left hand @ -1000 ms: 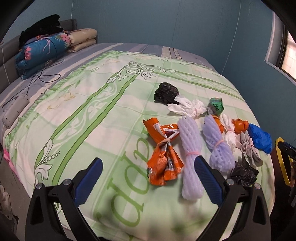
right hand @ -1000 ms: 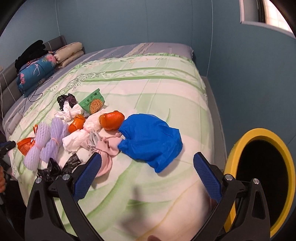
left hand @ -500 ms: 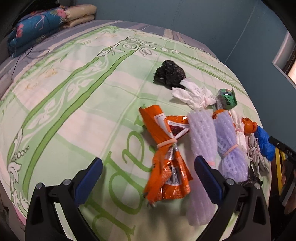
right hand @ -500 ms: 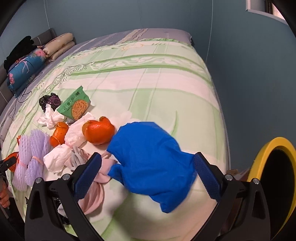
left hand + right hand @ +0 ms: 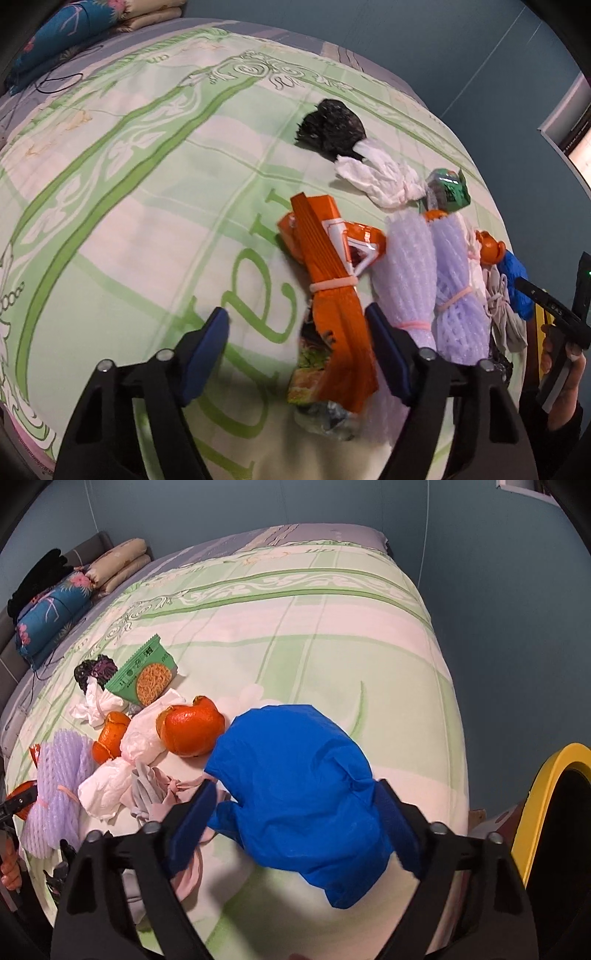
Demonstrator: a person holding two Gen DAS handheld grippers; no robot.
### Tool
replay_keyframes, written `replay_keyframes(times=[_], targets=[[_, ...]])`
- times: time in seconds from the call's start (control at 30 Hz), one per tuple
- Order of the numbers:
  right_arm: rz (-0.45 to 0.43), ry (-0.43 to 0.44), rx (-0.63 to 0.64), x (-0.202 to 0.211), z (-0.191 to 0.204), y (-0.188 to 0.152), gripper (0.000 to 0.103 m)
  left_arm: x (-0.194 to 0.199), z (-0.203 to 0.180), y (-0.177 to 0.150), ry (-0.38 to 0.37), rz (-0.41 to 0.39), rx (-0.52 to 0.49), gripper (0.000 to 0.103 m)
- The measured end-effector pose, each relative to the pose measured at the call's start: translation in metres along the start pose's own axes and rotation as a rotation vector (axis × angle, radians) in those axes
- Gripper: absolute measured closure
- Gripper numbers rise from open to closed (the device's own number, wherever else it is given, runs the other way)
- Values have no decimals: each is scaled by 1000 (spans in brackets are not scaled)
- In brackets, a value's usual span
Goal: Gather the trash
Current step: 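Grasp the orange wrapper with the left tool while the right tool grasps the blue bag, then carry both items to the yellow bin and open both tools to drop them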
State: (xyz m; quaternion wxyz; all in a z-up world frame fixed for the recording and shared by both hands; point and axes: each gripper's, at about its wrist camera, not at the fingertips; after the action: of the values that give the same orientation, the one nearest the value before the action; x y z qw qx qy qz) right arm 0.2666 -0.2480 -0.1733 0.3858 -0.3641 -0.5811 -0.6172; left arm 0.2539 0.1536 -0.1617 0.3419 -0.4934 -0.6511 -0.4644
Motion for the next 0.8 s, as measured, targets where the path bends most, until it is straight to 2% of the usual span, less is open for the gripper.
replay_keyframes(times=[0.07,0.1,0.13,0.17,0.2,0.27,0.4,0.67,0.8], targets=[[12,4,9,-2,1,-2,35,-3,-4,0,-5,14,-18,49],[14,7,12,-3,2,-3,43,-3,-7,0,-8,13,-34,60],[15,9,16,-2,2,-3,47,-2,-10,-2,-9,7,-53,66],[14,15,18,-2,2,-3,53,1,-14,-4,-9,-8,-76,80],[15,25,19,-2,2,-4,57,3,-17,-6,-3,-24,-89,83],[17,45,18,-2,2,-5,65,8,-18,-9,18,-54,-96,84],[-13,71,13,8,1,-10,79,20,-8,-10,-31,-104,-54,84],[-202,207,18,61,-10,-24,83,61,23,-26,-128,-288,51,85],[-281,292,40,84,-13,-31,83,76,34,-36,-146,-354,102,85]])
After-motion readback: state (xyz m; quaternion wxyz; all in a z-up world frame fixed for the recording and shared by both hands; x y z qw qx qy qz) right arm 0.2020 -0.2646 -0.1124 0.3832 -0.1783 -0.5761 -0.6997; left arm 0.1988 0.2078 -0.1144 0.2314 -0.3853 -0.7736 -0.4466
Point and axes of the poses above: each gripper's, at about its wrist camera, not at the fingertips, and x roughly against the way its jaws point, z to its left, y to its top, and after that the axes turned 12 degrees about z, right-handed
